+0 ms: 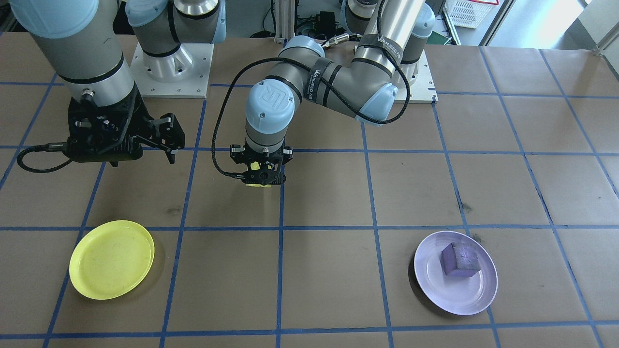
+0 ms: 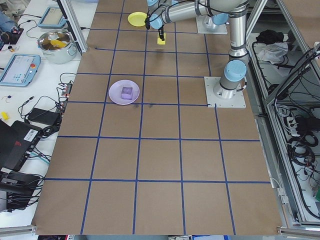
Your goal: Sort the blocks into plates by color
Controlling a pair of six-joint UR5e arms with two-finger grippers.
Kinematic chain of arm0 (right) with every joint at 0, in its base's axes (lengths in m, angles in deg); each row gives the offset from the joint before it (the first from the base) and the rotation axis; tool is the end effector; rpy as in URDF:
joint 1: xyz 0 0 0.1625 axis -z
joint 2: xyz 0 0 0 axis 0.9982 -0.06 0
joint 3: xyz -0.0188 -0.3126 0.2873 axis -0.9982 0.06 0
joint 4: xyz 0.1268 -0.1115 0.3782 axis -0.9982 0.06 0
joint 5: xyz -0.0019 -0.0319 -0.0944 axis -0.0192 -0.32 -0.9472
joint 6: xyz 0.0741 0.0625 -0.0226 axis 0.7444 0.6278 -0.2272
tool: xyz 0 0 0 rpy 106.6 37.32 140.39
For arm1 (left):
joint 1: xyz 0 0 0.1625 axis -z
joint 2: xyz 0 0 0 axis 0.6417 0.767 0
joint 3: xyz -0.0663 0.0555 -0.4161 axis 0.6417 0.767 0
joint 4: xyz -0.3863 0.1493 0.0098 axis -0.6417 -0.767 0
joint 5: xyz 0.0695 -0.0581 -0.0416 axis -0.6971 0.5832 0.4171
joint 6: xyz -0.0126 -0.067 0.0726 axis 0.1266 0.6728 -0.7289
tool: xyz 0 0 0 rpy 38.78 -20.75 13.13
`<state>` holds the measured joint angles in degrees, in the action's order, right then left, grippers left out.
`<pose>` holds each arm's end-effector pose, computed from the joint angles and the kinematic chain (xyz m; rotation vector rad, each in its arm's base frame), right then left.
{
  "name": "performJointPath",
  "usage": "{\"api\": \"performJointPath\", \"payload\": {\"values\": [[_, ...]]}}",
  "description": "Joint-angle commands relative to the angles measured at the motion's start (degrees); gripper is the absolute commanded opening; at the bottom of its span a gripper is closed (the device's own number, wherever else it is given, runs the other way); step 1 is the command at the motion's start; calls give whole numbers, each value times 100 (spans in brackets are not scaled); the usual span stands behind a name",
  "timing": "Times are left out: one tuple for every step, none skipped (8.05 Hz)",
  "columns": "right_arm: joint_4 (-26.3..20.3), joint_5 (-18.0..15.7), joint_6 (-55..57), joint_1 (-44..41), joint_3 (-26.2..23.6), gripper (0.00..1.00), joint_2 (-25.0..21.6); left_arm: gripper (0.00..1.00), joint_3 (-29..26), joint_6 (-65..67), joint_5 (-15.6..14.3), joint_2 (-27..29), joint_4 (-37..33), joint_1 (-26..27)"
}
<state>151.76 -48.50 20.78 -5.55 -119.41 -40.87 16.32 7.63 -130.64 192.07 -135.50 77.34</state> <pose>0.1469 -0.5380 0.4623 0.1703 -3.0724 0.0496 -0.4109 -0.4587 0.2454 0.0685 -2.9951 -0.3543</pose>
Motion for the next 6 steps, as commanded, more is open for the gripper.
{"api": "performJointPath", "payload": {"values": [[-7,-216,-9,26,-9,100,9,11,5,176,32,202,236,157],[-16,-216,-27,157,-9,100,0,27,14,176,15,290,376,166],[-59,-199,-236,315,-17,100,0,74,23,332,23,343,586,175],[-69,-199,-438,403,-52,100,0,89,23,560,41,413,762,201],[-69,-173,-449,395,-79,100,0,95,23,597,32,466,773,254],[-69,-172,-475,395,-122,100,0,96,31,589,23,501,773,271]]}}
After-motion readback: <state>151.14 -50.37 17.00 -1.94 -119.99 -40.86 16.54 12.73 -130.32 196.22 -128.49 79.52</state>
